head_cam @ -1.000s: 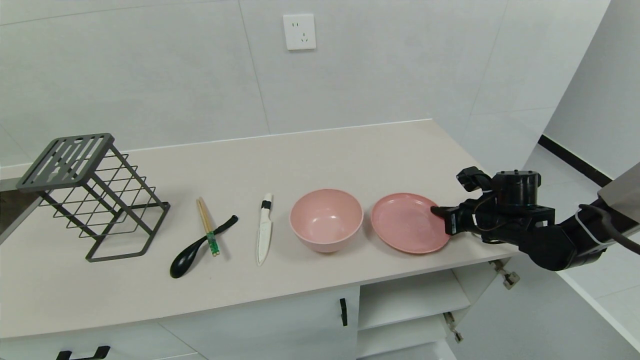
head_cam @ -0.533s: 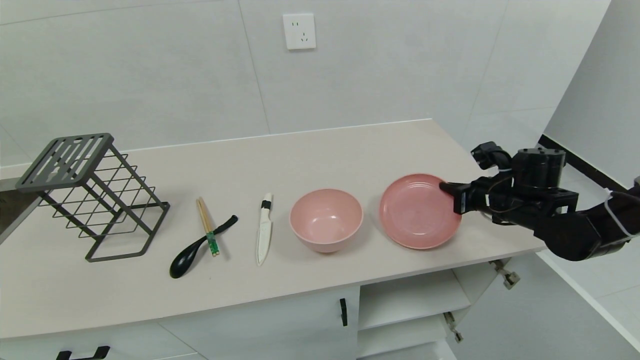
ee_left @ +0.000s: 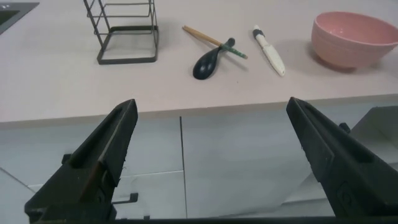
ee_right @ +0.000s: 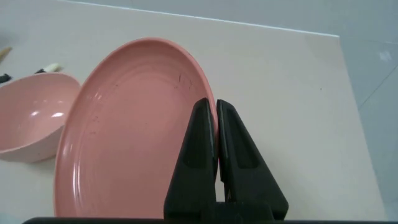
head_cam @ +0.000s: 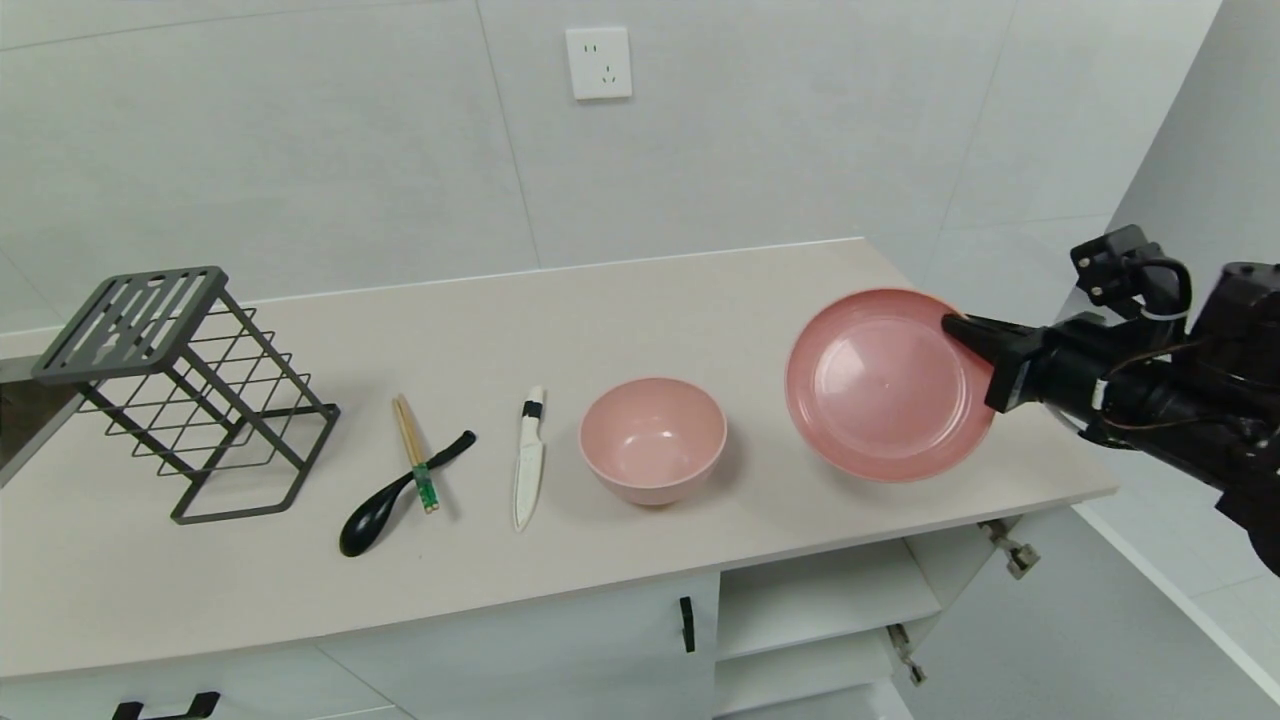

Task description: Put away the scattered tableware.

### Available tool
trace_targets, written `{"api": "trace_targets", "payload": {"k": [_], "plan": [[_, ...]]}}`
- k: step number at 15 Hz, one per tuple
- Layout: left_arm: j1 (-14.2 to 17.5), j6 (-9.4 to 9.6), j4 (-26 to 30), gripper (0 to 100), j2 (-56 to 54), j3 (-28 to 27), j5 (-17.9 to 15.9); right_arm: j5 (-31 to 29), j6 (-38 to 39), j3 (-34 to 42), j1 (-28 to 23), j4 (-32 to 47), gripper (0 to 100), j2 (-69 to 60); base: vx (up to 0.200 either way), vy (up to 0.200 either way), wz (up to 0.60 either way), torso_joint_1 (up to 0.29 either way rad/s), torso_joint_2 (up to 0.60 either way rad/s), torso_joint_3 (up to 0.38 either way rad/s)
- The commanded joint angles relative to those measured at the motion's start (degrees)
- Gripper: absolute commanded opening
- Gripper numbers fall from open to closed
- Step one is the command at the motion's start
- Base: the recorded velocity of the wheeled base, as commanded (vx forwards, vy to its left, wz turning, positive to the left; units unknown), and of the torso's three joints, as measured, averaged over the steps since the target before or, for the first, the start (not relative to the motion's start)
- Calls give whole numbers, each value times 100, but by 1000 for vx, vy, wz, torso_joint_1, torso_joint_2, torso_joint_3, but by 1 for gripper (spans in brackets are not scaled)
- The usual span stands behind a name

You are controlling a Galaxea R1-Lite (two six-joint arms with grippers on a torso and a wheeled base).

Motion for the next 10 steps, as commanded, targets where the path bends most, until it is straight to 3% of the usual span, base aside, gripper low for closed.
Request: {"api": "trace_targets", "payload": {"k": [1,2,5,7,10], "plan": [[2,19,-639,100,7,0,-9,20,19,671,-14,-290,0,-767,0,0,0,0,0,0],[2,27,-955,100,7,0,-88,29,36,803,-14,-352,0,-943,0,0,0,0,0,0],[-16,-43,-762,100,157,-211,-914,29,80,1049,-58,-370,0,-1602,0,0,0,0,0,0],[-25,-34,-507,100,1018,-791,-1503,29,168,1260,-173,-387,0,-1848,0,0,0,0,0,0],[-51,98,-823,100,2459,-1556,-1960,38,212,1629,-489,-686,0,-1866,0,0,0,0,0,0]]}}
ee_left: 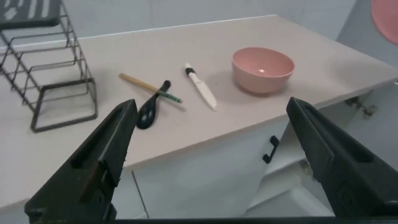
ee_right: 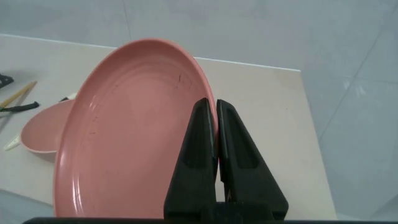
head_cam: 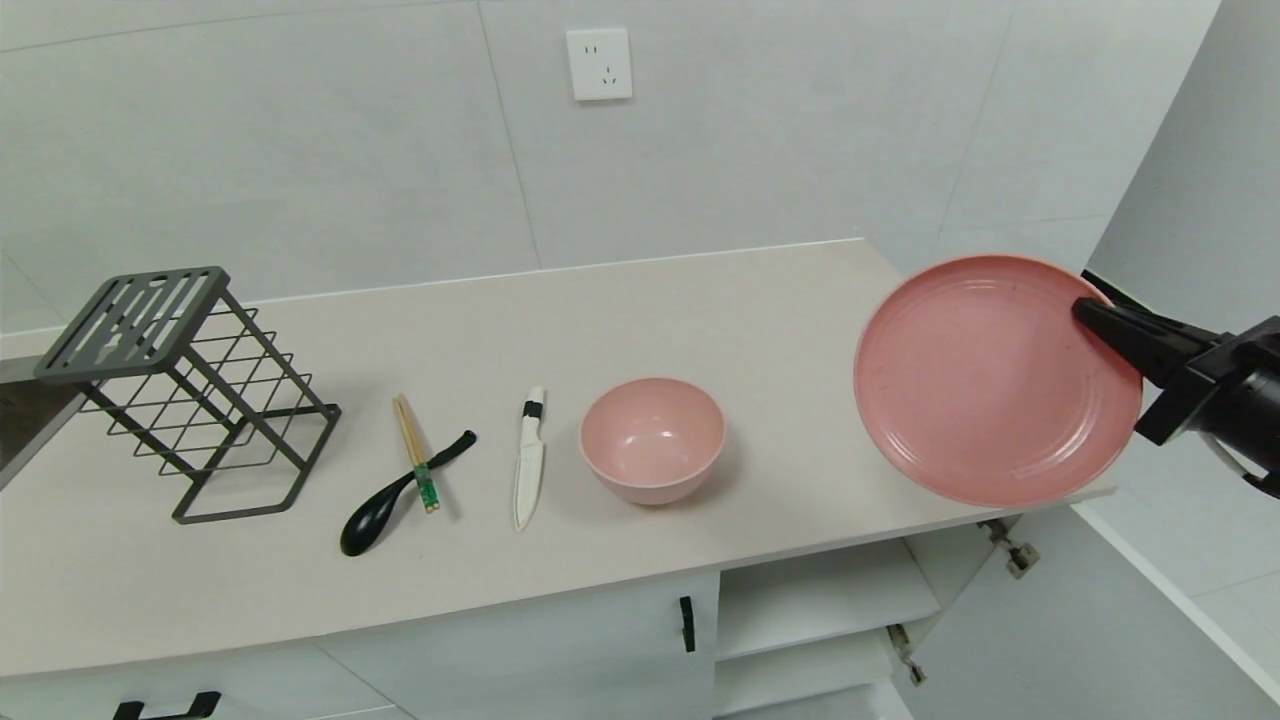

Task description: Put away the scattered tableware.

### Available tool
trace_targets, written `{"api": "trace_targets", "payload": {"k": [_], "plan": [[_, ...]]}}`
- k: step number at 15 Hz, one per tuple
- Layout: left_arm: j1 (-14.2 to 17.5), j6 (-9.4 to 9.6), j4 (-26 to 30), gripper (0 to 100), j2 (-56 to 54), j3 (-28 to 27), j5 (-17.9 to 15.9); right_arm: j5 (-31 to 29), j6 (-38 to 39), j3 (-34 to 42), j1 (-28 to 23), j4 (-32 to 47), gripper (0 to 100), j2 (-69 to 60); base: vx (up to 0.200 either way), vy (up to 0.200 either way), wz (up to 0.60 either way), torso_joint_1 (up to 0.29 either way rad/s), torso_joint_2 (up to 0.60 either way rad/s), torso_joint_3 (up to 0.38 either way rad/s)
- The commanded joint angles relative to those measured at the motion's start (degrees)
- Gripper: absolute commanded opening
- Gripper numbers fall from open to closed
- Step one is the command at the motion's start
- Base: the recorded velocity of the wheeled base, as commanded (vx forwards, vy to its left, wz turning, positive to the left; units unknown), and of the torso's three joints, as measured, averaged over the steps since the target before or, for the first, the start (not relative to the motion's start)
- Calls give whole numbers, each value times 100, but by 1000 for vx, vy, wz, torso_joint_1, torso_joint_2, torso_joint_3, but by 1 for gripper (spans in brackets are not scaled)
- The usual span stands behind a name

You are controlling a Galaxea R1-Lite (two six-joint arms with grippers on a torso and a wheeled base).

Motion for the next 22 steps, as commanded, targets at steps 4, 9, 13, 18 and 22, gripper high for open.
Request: {"api": "trace_targets", "payload": {"k": [4,9,13,18,22], "plan": [[-356,387,-1853,100,3526,-624,-794,1,43,543,-163,-250,0,-55,0,0,0,0,0,0],[-989,378,-2820,100,5108,-1134,-856,19,95,1043,-172,-329,0,-477,0,0,0,0,0,0],[-989,369,-2767,100,6066,-1538,-830,28,95,1114,-163,-329,0,-731,0,0,0,0,0,0],[-1006,396,-2811,100,7103,-1811,-671,63,95,1158,-163,-329,0,-872,0,0,0,0,0,0],[-1270,563,-3137,100,7701,-1978,-645,72,104,1167,-163,-329,0,-934,0,0,0,0,0,0]]}}
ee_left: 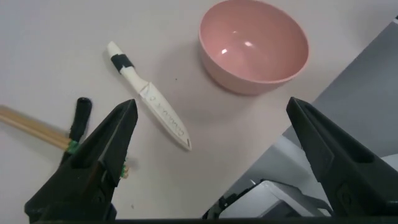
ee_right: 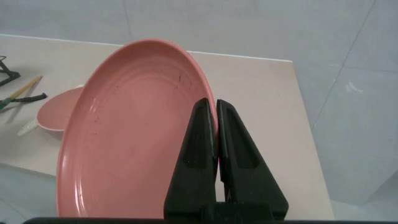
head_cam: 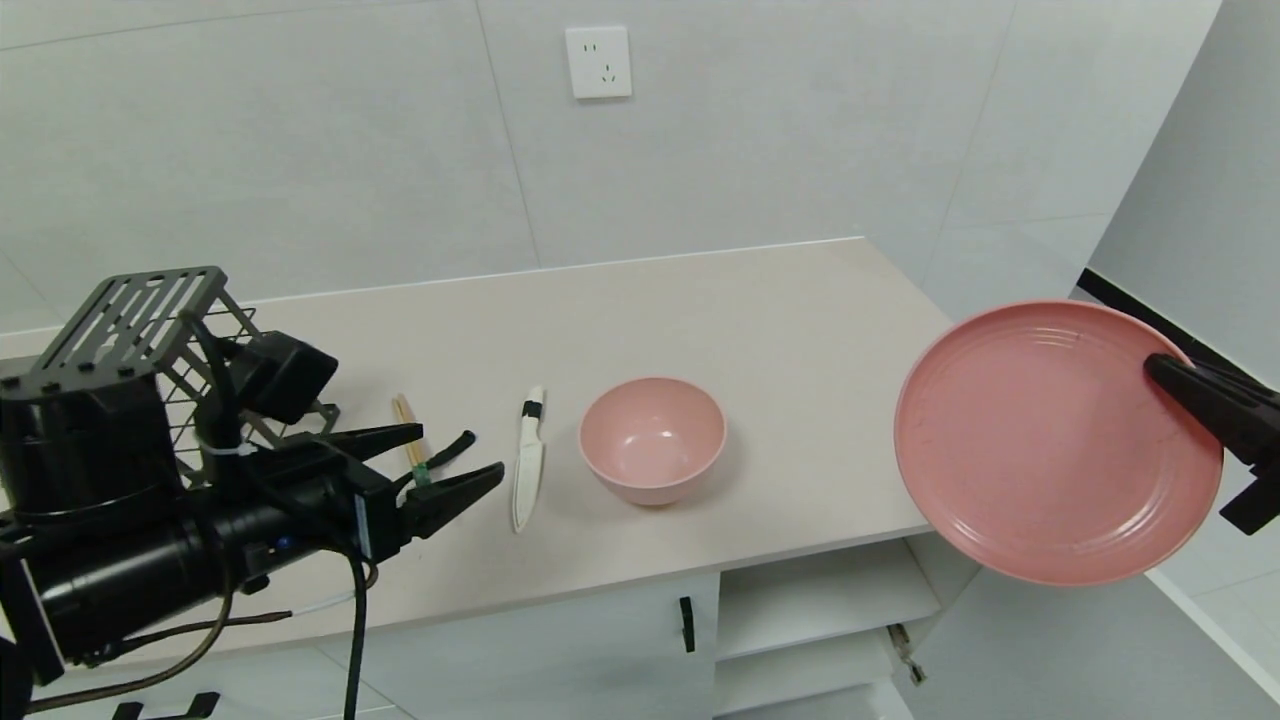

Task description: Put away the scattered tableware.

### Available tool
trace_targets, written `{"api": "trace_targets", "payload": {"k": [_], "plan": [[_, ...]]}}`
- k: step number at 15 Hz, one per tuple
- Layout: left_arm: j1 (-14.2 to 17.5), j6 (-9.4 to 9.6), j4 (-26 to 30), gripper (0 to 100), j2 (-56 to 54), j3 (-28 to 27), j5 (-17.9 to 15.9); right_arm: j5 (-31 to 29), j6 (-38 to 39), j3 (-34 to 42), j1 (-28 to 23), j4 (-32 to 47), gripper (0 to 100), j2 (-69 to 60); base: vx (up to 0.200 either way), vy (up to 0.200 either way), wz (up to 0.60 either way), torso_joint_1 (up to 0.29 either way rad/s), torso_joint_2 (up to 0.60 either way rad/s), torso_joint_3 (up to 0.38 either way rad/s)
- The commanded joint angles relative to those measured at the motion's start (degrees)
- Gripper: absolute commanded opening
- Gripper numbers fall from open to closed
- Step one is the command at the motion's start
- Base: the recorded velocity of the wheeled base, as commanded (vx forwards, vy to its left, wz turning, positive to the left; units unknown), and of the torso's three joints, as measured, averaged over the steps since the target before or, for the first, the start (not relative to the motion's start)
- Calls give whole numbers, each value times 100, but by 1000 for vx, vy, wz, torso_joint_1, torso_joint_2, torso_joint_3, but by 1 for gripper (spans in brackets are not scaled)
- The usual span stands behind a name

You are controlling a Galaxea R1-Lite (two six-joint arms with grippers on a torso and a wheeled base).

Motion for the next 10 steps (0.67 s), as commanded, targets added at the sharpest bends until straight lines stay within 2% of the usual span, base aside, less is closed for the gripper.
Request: {"api": "trace_targets", "payload": {"k": [1,5,6,7,8,10], "plan": [[-221,-65,-18,100,434,-214,85,1,-2,9,3,-2,0,-14,0,0,0,0,0,0],[-335,-241,26,100,961,-830,542,1,-2,9,3,-2,0,-23,0,0,0,0,0,0],[-520,-408,26,100,1251,-1076,665,1,-11,9,-6,-2,0,-14,0,0,0,0,0,0],[-616,-469,17,100,1383,-1155,735,1,-2,0,3,-2,0,-14,0,0,0,0,0,0],[-766,-504,26,100,1638,-1357,876,1,-11,0,-6,-2,0,-23,0,0,0,0,0,0],[-871,-504,26,100,1919,-1612,964,1,-11,0,-6,-2,0,-5,0,0,0,0,0,0]]}}
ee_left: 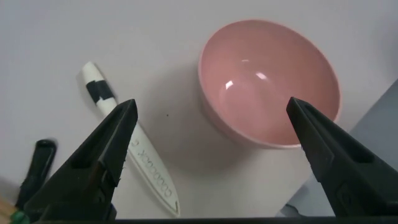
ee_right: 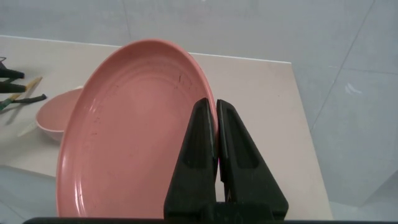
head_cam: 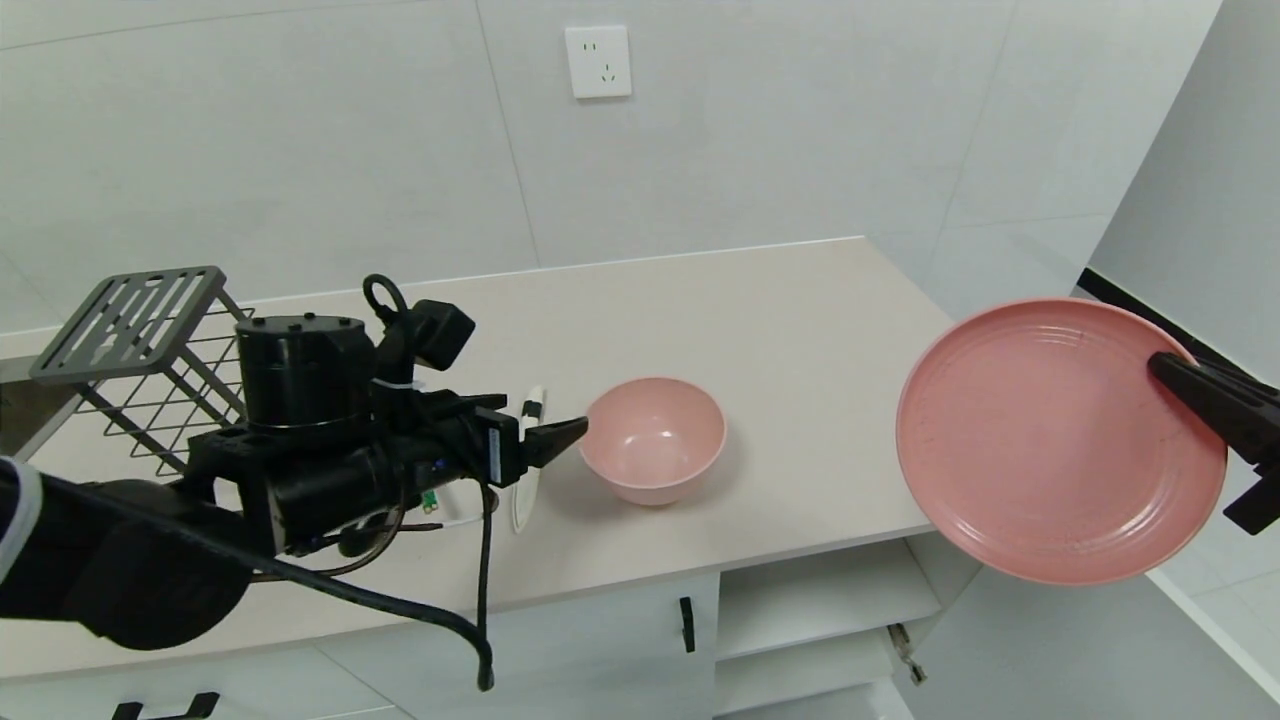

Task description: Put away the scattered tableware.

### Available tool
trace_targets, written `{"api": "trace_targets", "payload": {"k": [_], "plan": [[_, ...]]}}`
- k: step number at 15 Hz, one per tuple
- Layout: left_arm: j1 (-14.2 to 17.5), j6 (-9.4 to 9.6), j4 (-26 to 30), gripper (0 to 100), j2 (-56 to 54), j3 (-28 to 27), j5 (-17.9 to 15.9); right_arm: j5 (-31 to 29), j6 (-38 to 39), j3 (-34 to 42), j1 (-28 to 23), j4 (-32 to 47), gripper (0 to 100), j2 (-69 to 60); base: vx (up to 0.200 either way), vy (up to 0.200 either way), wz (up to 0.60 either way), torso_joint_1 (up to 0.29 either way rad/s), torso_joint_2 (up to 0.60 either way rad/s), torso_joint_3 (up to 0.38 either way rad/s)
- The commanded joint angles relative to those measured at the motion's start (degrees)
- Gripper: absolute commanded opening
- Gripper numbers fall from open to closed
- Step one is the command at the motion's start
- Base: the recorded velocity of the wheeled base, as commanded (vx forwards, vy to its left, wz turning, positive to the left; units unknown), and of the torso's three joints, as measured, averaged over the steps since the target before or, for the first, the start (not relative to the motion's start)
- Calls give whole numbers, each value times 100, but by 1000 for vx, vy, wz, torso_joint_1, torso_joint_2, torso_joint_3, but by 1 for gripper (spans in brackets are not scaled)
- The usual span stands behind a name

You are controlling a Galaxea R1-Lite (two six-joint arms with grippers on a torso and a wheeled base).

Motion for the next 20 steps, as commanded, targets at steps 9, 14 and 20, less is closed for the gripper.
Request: {"api": "trace_targets", "payload": {"k": [9,14,20], "plan": [[-179,-91,327,100,864,-811,45,12,-3,114,-1,-11,0,144,0,0,0,0,0,0],[-231,-170,318,100,1259,-1022,54,12,-3,61,-1,-11,0,136,0,0,0,0,0,0],[-381,-170,309,100,1444,-1092,54,12,-3,61,-1,-11,0,127,0,0,0,0,0,0]]}}
